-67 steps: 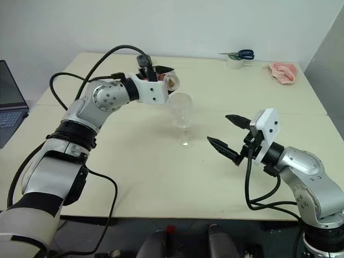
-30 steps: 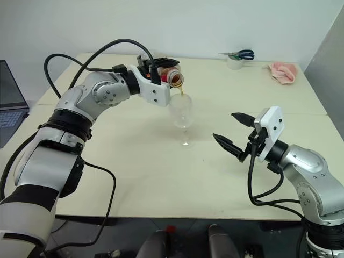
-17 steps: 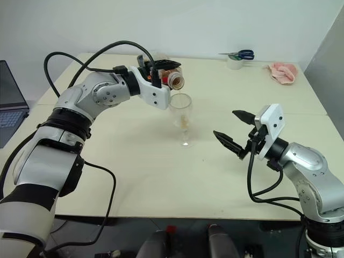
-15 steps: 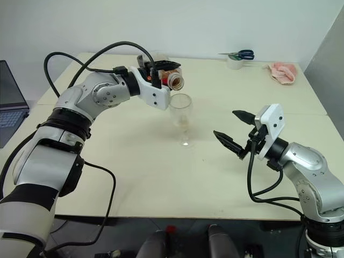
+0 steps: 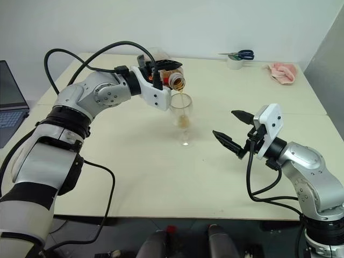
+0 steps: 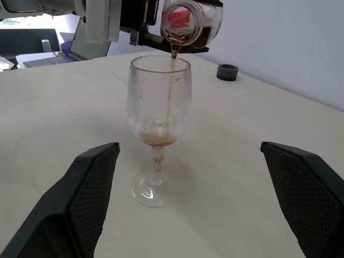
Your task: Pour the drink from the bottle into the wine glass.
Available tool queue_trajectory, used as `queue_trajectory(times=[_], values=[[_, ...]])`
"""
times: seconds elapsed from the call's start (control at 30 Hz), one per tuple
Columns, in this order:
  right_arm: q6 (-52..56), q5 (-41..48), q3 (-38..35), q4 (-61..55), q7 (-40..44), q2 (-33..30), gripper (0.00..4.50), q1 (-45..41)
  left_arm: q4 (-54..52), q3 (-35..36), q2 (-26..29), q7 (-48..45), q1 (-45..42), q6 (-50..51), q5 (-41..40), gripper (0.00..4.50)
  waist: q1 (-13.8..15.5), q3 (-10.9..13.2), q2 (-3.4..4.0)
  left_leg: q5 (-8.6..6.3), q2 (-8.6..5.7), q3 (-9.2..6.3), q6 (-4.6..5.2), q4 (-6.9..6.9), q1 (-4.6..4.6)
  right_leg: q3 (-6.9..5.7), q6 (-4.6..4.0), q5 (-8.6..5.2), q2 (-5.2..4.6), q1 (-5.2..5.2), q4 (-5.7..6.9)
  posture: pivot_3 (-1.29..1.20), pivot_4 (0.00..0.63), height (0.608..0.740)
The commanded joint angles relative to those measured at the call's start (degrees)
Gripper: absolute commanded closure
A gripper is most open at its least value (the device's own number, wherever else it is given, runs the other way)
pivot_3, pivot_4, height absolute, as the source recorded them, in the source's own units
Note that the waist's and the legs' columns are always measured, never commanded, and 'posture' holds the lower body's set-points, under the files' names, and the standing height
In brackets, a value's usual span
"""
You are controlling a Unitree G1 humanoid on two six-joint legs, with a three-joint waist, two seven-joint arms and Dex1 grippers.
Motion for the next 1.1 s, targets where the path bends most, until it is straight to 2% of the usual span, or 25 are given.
queue_trajectory(times=[0.03,1.1], values=[[-1.5,-0.3,-0.2,-0.9,-0.1,-0.3,0.0,-1.3,-0.8,0.4,1.2,1.2,-2.7,-0.3,-0.2,2.31,0.0,0.0,0.0,0.0,0.0,0.0,0.0,0.0,0.0,0.0,0.0,0.0,0.0,0.0,0.01,0.0,0.15,0.74],[-2.3,-0.5,1.0,-0.3,0.2,-0.3,0.0,-1.7,-0.5,-1.2,1.8,4.1,-3.9,-1.2,2.5,2.31,0.0,0.0,0.0,0.01,-0.03,0.05,0.02,0.09,0.17,0.08,0.0,0.0,0.0,0.01,0.4,0.0,0.15,0.74]])
